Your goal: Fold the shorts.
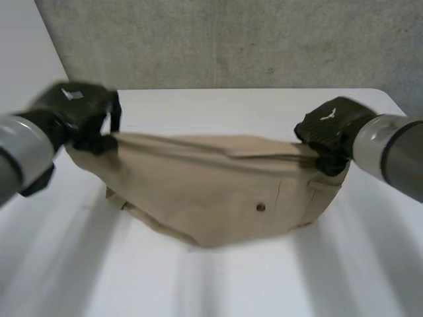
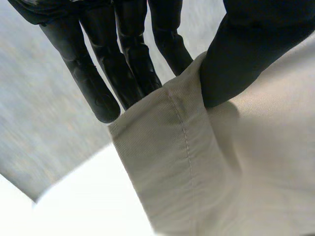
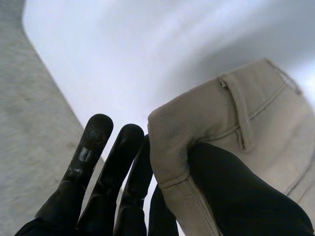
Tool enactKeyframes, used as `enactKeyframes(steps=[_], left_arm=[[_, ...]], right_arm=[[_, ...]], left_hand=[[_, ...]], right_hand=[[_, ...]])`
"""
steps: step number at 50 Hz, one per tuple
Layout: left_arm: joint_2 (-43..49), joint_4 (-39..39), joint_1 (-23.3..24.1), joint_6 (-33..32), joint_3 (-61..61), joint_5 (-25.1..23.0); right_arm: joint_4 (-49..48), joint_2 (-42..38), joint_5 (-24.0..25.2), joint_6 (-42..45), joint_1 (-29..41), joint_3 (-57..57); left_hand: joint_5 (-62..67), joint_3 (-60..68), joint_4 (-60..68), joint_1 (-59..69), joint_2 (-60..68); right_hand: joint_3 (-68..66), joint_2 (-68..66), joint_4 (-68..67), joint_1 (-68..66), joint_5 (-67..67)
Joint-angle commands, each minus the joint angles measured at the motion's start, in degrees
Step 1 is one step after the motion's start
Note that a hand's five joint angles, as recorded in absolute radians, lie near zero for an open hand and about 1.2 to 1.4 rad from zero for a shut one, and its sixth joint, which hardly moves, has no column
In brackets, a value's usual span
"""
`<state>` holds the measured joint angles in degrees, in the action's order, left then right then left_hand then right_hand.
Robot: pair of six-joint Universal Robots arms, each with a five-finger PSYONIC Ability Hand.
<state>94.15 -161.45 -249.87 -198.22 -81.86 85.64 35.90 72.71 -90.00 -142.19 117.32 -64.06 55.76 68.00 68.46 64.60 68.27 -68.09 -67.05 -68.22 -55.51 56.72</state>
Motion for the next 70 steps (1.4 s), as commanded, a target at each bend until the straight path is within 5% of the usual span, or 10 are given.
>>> enactKeyframes(steps=[1, 7, 10, 17, 29, 37, 45, 55, 64, 70], left_arm=[[15.3, -6.0, -0.1, -4.0, 11.9, 3.0], [21.3, -14.6, 0.0, -5.1, 28.8, 6.6], [21.2, -31.1, 0.9, -8.2, 37.8, 9.6], [14.0, -41.0, 2.4, -9.5, 35.1, 9.9], [3.5, -41.7, 3.1, -9.6, 1.4, 7.8], [7.2, -43.3, 4.3, -9.1, -18.5, 7.9], [17.7, -40.7, 8.4, -9.3, -24.0, 8.5], [-1.5, -21.9, 9.0, -8.9, -27.9, 8.5], [-6.6, -9.8, 10.6, -8.2, -30.5, 8.0], [-5.8, -9.6, 11.4, -9.5, -27.1, 8.0]], right_arm=[[-13.4, -7.9, 0.5, -1.0, 0.0, 4.0], [-30.8, -10.0, -3.6, -3.2, 0.0, 17.3], [-42.2, -8.0, -4.3, -3.9, 0.0, 20.7], [-52.9, -2.0, -2.0, -3.5, -0.1, 17.0], [-45.7, -0.6, -1.8, -3.8, 0.0, 1.1], [-44.2, -3.4, -1.2, -4.0, -0.2, -14.2], [-41.6, -12.7, -1.7, -4.1, 1.0, -20.0], [-25.7, -2.0, -0.5, -3.2, 0.4, -26.8], [-11.7, -0.1, 2.7, 2.2, -0.3, -30.0], [-12.5, 0.4, 3.0, 2.7, -1.7, -30.7]], left_hand=[[14.2, 12.0, 11.5, 15.4, 11.7], [14.2, 12.0, 11.5, 15.4, 11.7], [14.2, 12.0, 11.5, 15.4, 11.7], [14.2, 12.0, 11.5, 15.4, 11.7], [14.2, 12.0, 11.5, 15.4, 11.7], [14.2, 12.0, 11.5, 15.4, 11.7], [14.2, 12.0, 11.5, 15.4, 11.7], [14.2, 12.0, 11.5, 15.4, 11.7], [14.2, 12.0, 11.5, 15.4, 11.7], [-42.7, -45.0, -45.4, -41.6, -45.2]], right_hand=[[-11.9, -13.0, -11.8, -24.5, 13.3], [-11.9, -13.0, -11.8, -24.5, 13.3], [-11.9, -13.0, -11.8, -24.5, 13.3], [-11.9, -13.0, -11.8, -24.5, 13.3], [-11.9, -13.0, -11.8, -24.5, 13.3], [-11.9, -13.0, -11.8, -24.5, 13.3], [-11.9, -13.0, -11.8, -24.5, 13.3], [-11.9, -13.0, -11.8, -24.5, 13.3], [-11.9, -13.0, -11.8, -24.5, 13.3], [-11.9, -13.0, -11.8, -24.5, 13.3]])
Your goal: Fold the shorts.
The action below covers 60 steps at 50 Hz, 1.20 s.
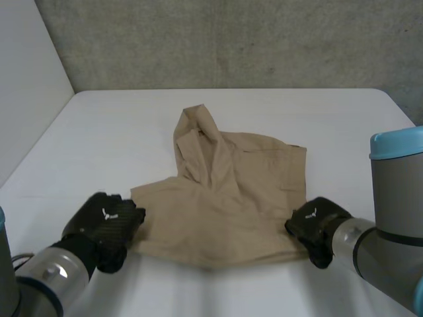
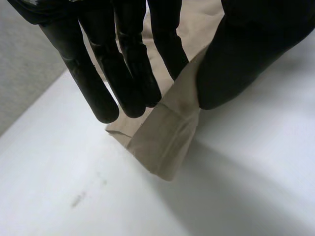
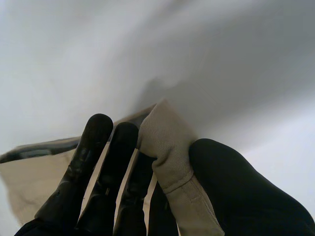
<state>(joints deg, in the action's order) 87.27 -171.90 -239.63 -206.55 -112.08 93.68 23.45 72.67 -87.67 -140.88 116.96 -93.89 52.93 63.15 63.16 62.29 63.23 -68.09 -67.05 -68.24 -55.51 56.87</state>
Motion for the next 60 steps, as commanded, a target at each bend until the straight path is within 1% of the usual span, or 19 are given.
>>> enactKeyframes(steps=[1, 4, 8, 14, 16, 18, 21, 23, 24, 25, 28, 32, 35, 40, 42, 46, 56, 58, 60], left_arm=[[1.7, 0.9, 1.2, -2.2, 5.9, -0.1], [3.4, 0.3, 0.8, -3.4, 10.3, -0.2], [7.6, -3.9, -0.1, -4.1, 17.9, -0.3], [19.0, -10.8, -0.6, -4.5, 27.7, -1.1], [27.0, -11.5, -0.7, -5.1, 34.4, -3.7], [31.4, -11.7, -0.7, -6.1, 38.1, -5.6], [39.3, -11.9, -0.8, -10.5, 44.8, -9.7], [41.4, -12.0, -1.0, -12.1, 46.4, -10.7], [46.6, -12.0, -1.5, -16.8, 50.7, -13.3], [48.2, -12.0, -1.7, -18.6, 52.0, -14.1], [54.5, -12.0, -2.6, -23.8, 57.3, -15.6], [60.2, -12.0, -3.6, -25.7, 62.7, -16.5], [62.8, -12.0, -4.5, -25.8, 65.9, -17.2], [65.9, -11.7, -5.8, -25.8, 70.3, -21.4], [66.4, -11.8, -5.8, -25.7, 71.5, -24.7], [67.0, -11.5, -5.8, -25.7, 73.1, -27.2], [71.6, -8.3, -5.7, -25.8, 81.0, -28.1], [72.3, -7.7, -5.7, -25.8, 82.4, -28.1], [72.7, -7.3, -5.7, -25.8, 84.1, -28.0]], right_arm=[[-0.9, 0.4, 0.7, 1.3, -1.4, -0.7], [-2.8, 0.3, 0.7, 1.1, -1.5, -0.6], [-5.8, 0.3, 0.7, 1.1, -0.9, -1.0], [-7.7, 0.2, 0.7, 0.8, -0.8, -2.0], [-8.9, 0.2, 0.6, 0.8, -0.8, -2.3], [-9.6, 0.2, 0.6, 0.8, -0.8, -2.8], [-10.7, 0.2, 0.6, 0.8, -0.8, -3.4], [-11.0, 0.1, 0.6, 0.7, -0.8, -3.6], [-11.2, 0.0, 0.6, 0.8, -0.8, -3.8], [-11.4, 0.0, 0.6, 0.8, -0.8, -4.0], [-11.8, -0.1, 0.6, 0.7, -0.9, -4.4], [-12.4, -0.1, 0.6, 0.8, -0.9, -5.2], [-12.5, 0.0, 0.6, 0.8, -0.9, -5.5], [-13.0, -0.1, 0.5, 0.8, -0.8, -6.1], [-13.3, -0.1, 0.5, 0.8, -0.9, -6.2], [-13.8, -0.1, 0.5, 0.8, -1.0, -6.2], [-14.6, -0.4, 0.5, 0.8, -1.3, -6.3], [-14.7, -0.4, 0.5, 0.8, -1.3, -6.3], [-14.9, -0.5, 0.5, 0.8, -1.3, -6.3]], left_hand=[[-40.3, -40.5, -40.5, -39.6, -40.6], [-43.3, -43.5, -43.5, -42.6, -43.6], [-43.0, -43.2, -43.2, -42.3, -43.3], [-41.9, -42.2, -42.2, -41.3, -42.3], [-41.1, -41.3, -41.3, -40.5, -41.4], [-39.4, -39.7, -39.7, -38.8, -39.7], [-30.7, -30.9, -30.9, -30.1, -31.0], [-29.8, -30.1, -30.1, -29.2, -30.1], [-29.5, -29.7, -29.7, -28.9, -29.8], [-29.5, -29.7, -29.7, -28.9, -29.8], [-29.7, -29.9, -29.9, -29.0, -30.0], [-29.8, -30.1, -30.1, -29.2, -30.1], [-29.8, -30.1, -30.1, -29.2, -30.1], [-30.5, -30.7, -30.7, -29.9, -30.8], [-31.0, -31.2, -31.2, -30.4, -31.3], [-31.0, -31.2, -31.2, -30.4, -31.3], [-30.2, -30.4, -30.4, -29.5, -30.5], [-26.3, -26.5, -26.6, -25.7, -26.6], [-1.9, -2.1, -2.1, -1.3, -2.2]], right_hand=[[-11.9, -13.0, -11.8, -24.5, 13.1], [-11.9, -13.0, -11.8, -24.5, 13.1], [-11.9, -13.0, -11.8, -24.5, 13.1], [-11.9, -13.0, -11.8, -24.5, 13.1], [-11.9, -13.0, -11.8, -24.5, 13.1], [-11.9, -13.0, -11.8, -24.5, 13.1], [-11.9, -13.0, -11.8, -24.5, 13.1], [-11.9, -13.0, -11.8, -24.5, 13.1], [-11.9, -13.0, -11.8, -24.5, 13.1], [-11.9, -13.0, -11.8, -24.5, 13.1], [-11.9, -13.0, -11.8, -24.5, 13.1], [-11.9, -13.0, -11.8, -24.5, 13.1], [-11.9, -13.0, -11.8, -24.5, 13.1], [-11.9, -13.0, -11.8, -24.5, 13.1], [-11.9, -13.0, -11.8, -24.5, 13.1], [-11.9, -13.0, -11.8, -24.5, 13.1], [-11.9, -13.0, -11.8, -24.5, 13.1], [-11.9, -13.0, -11.8, -24.5, 13.1], [-11.9, -13.0, -11.8, -24.5, 13.1]])
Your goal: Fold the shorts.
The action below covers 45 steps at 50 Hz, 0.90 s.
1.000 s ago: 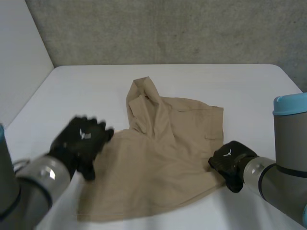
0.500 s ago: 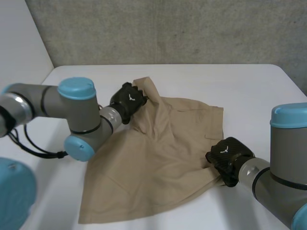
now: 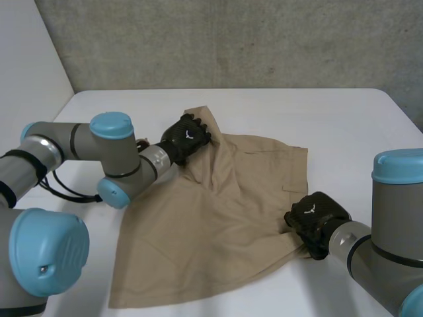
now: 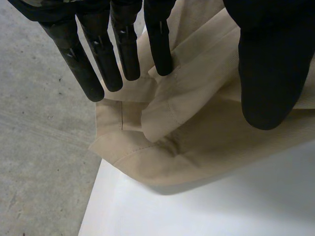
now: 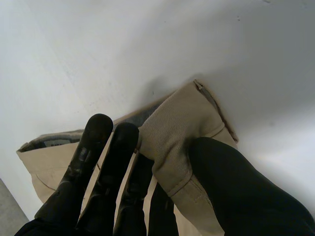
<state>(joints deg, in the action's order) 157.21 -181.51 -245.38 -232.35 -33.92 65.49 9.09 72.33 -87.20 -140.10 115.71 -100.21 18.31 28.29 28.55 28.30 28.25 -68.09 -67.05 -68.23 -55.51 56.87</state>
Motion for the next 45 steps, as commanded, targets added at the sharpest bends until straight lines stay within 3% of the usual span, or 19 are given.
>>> enactKeyframes(steps=[1, 3, 9, 12, 18, 22, 28, 33, 45], left_arm=[[2.8, 2.3, 0.1, 0.0, 6.1, 0.3], [2.5, 2.4, 0.2, -0.2, 5.9, 1.1], [0.8, 2.6, 0.2, -0.5, 2.8, 4.5], [-7.5, 3.1, -0.4, -3.4, -8.4, 10.7], [-18.5, 2.6, -0.6, -5.3, -25.4, 16.3], [-23.4, 2.5, -0.5, -0.1, -33.1, 20.2], [-25.5, 2.9, 0.2, 9.5, -36.4, 22.0], [-28.2, 2.0, 0.1, 12.1, -35.3, 22.4], [-28.1, -0.5, 0.1, 12.5, -30.9, 21.9]], right_arm=[[-0.7, -0.2, 0.0, 0.0, -0.1, 0.0], [-0.7, -0.2, 0.0, 0.0, -0.1, 0.0], [-0.7, 0.0, 0.0, 0.0, -0.2, 0.2], [-0.7, 0.1, 0.0, 0.0, -0.2, 0.4], [-0.6, 0.1, 0.0, 0.0, 0.0, 0.3], [-0.7, 0.2, 0.0, -0.1, 0.2, 0.3], [-0.7, 0.1, 0.0, -0.1, 0.3, 0.3], [-0.7, 0.1, 0.0, -0.4, 0.4, 0.1], [-0.7, 0.3, 0.0, -1.3, 0.0, 0.1]], left_hand=[[38.9, 38.9, 38.6, 38.9, 38.9], [51.6, 51.6, 51.4, 51.6, 51.7], [51.7, 51.7, 51.5, 51.7, 51.8], [51.7, 51.7, 51.5, 51.7, 51.8], [51.7, 51.7, 51.5, 51.7, 51.8], [51.7, 51.7, 51.5, 51.7, 51.8], [51.7, 51.7, 51.5, 51.7, 51.8], [13.9, 13.9, 13.7, 13.9, 14.0], [10.5, 10.5, 10.3, 10.5, 10.6]], right_hand=[[-11.9, -13.0, -11.8, -24.5, 13.1], [-11.9, -13.0, -11.8, -24.5, 13.1], [-11.9, -13.0, -11.8, -24.5, 13.1], [-11.9, -13.0, -11.8, -24.5, 13.1], [-11.9, -13.0, -11.8, -24.5, 13.1], [-11.9, -13.0, -11.8, -24.5, 13.1], [-11.9, -13.0, -11.8, -24.5, 13.1], [-11.9, -13.0, -11.8, -24.5, 13.1], [-11.9, -13.0, -11.8, -24.5, 13.1]])
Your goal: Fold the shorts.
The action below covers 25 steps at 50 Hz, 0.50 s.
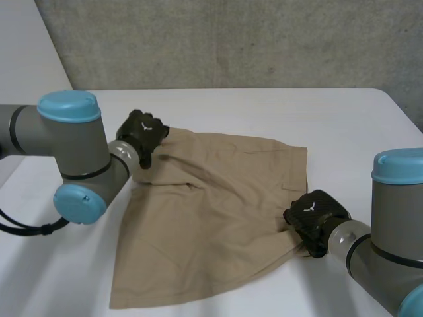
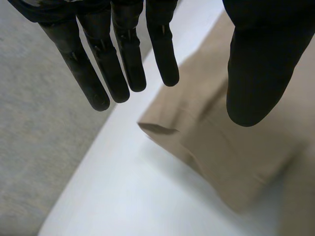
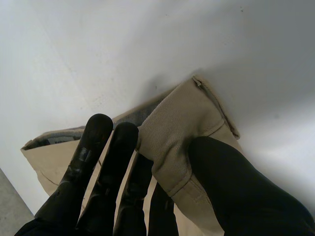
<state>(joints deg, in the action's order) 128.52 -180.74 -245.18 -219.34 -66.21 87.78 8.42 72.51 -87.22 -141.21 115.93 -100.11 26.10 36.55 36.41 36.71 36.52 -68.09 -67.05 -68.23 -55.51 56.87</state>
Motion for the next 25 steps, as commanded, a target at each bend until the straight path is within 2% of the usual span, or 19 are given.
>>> enactKeyframes(steps=[1, 12, 14, 15, 16, 17, 20, 25], left_arm=[[2.7, -1.4, -0.1, -0.6, 2.1, -0.4], [6.2, -0.1, -0.8, -0.5, 2.5, -0.2], [6.5, 0.8, -1.4, -0.5, 2.5, -0.1], [6.6, 0.8, -1.7, -0.7, 2.6, -0.1], [6.7, 0.8, -2.2, -0.9, 2.6, 0.3], [6.9, 0.8, -2.4, -1.1, 2.6, 0.5], [7.5, 1.0, -2.7, -1.7, 2.3, 1.3], [7.2, 4.9, -2.5, -4.7, 0.1, 5.9]], right_arm=[[-0.1, 0.1, 0.0, -0.2, -0.4, 0.0], [-0.2, 0.0, 0.1, -0.2, -0.4, 0.2], [-0.2, 0.0, 0.1, -0.2, -0.4, 0.2], [-0.2, 0.1, 0.1, -0.2, -0.4, 0.2], [-0.2, 0.0, 0.1, -0.2, -0.5, 0.2], [-0.2, 0.1, 0.1, -0.2, -0.4, 0.2], [-0.1, 0.1, -0.1, -0.2, -0.4, 0.2], [0.0, 0.1, -0.1, -0.3, -0.4, 0.4]], left_hand=[[2.0, 1.6, 1.7, 1.4, 1.6], [0.4, -0.1, 0.0, -0.3, -0.1], [6.7, 6.3, 6.4, 6.1, 6.3], [14.9, 14.5, 14.6, 14.3, 14.5], [35.3, 34.9, 35.0, 34.7, 34.9], [42.8, 42.4, 42.5, 42.2, 42.4], [43.9, 43.4, 43.6, 43.3, 43.5], [43.9, 43.4, 43.6, 43.3, 43.5]], right_hand=[[-11.9, -13.0, -11.8, -24.5, 13.1], [-11.9, -13.0, -11.8, -24.5, 13.1], [-11.9, -13.0, -11.8, -24.5, 13.1], [-11.9, -13.0, -11.8, -24.5, 13.1], [-11.9, -13.0, -11.8, -24.5, 13.1], [-11.9, -13.0, -11.8, -24.5, 13.1], [-11.9, -13.0, -11.8, -24.5, 13.1], [-11.9, -13.0, -11.8, -24.5, 13.1]])
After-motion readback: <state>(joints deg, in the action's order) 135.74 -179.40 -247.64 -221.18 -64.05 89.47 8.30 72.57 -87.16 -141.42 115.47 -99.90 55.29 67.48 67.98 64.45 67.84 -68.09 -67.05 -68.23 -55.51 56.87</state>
